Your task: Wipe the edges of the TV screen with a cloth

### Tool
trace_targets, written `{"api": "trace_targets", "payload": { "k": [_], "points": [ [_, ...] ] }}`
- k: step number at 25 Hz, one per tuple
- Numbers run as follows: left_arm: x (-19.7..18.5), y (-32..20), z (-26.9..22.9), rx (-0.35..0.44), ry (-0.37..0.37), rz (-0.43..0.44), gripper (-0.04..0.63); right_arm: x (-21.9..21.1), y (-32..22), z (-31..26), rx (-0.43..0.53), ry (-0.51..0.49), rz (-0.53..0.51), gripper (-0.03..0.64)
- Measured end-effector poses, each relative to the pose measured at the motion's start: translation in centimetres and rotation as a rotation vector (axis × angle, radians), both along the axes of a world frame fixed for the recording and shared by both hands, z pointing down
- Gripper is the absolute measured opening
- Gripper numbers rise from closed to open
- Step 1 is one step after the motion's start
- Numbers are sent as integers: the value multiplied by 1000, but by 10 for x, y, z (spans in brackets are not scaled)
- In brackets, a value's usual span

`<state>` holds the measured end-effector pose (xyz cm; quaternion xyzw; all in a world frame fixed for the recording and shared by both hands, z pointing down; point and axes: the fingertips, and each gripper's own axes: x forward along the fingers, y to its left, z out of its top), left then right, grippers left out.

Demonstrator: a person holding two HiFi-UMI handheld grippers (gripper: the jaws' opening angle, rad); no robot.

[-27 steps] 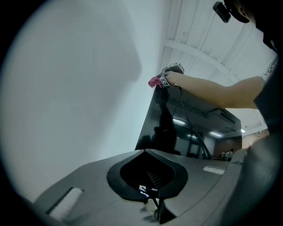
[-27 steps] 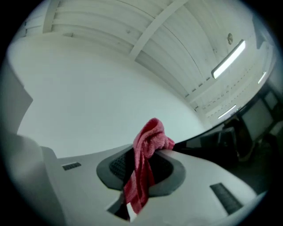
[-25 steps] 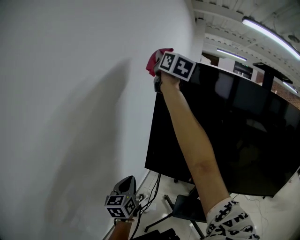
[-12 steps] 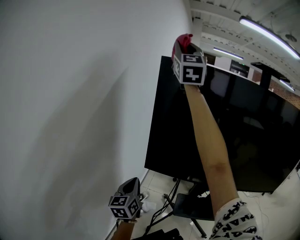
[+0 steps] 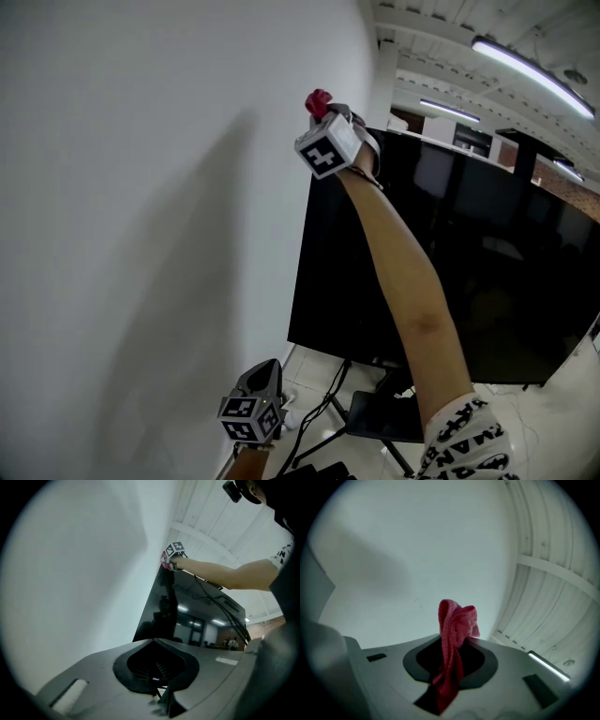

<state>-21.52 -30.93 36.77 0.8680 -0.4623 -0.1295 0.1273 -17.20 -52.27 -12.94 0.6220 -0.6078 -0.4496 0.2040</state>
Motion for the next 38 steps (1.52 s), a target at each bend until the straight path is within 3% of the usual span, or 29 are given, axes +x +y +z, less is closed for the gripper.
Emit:
{"api": "trace_targets", "payload": {
  "k": [4,10,19,27,38],
  "points": [
    [-1,-11,-39,58,-4,14,-11,-5,-3,7,-64,27,13,84],
    [20,-53,-169,218,-67,12,-11,2,-13,8,-89,100,47,84],
    [49,-79,-295,307,-134,44,-11,12,6,10,-134,103,64,84],
    [97,-70,-332,363,-124,91,-11,81,52,8,-118,84,74,84],
    [240,-23,-330,396,-124,175,-11,240,131,6,-118,39,70,84]
  ]
}}
